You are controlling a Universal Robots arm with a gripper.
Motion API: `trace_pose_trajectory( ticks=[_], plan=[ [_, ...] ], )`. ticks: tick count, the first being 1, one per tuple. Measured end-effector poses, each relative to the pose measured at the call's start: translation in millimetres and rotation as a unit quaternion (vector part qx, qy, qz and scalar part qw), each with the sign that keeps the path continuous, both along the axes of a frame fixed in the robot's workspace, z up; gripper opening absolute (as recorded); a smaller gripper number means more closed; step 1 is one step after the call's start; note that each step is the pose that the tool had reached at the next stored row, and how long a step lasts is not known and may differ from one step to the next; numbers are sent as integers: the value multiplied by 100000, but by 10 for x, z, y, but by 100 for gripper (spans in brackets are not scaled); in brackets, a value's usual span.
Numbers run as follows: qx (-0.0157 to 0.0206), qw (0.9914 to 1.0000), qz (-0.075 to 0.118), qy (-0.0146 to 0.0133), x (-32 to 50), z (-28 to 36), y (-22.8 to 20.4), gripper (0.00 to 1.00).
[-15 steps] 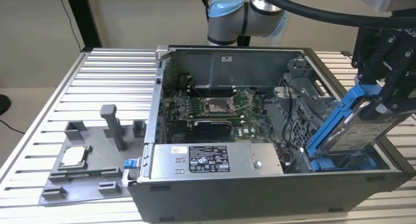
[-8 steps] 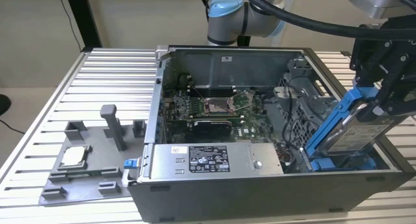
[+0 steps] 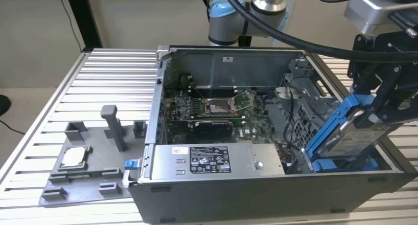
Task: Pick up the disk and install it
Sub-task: 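Insert the disk into the insertion slot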
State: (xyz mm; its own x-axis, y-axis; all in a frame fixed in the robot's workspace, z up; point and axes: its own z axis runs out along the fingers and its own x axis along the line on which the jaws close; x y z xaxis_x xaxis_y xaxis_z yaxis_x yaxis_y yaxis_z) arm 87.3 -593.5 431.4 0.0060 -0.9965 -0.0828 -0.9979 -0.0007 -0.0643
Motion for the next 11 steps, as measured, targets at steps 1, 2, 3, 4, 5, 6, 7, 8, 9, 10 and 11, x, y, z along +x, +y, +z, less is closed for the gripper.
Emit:
trace_pose_trajectory(
  ticks=[1,2,3,4,5,6,7,8,9,10,11],
  plan=[
    [7,100000,-55,-1,2,-20,0,0],
    [5,100000,-103,0,3,-36,1,0],
    [6,100000,-153,-1,5,-56,1,0],
    [5,100000,-191,-1,6,-74,2,0],
    [9,100000,-223,-1,7,-91,2,0],
    [5,100000,-262,-1,7,-109,2,0],
    [7,100000,-299,-2,7,-129,3,0],
    [3,99999,-324,-1,8,-145,3,0],
    [4,99999,-352,0,8,-163,3,0],
    [8,99999,-384,-2,8,-183,4,0],
    [10,99999,-409,-1,8,-200,4,0]
  ],
)
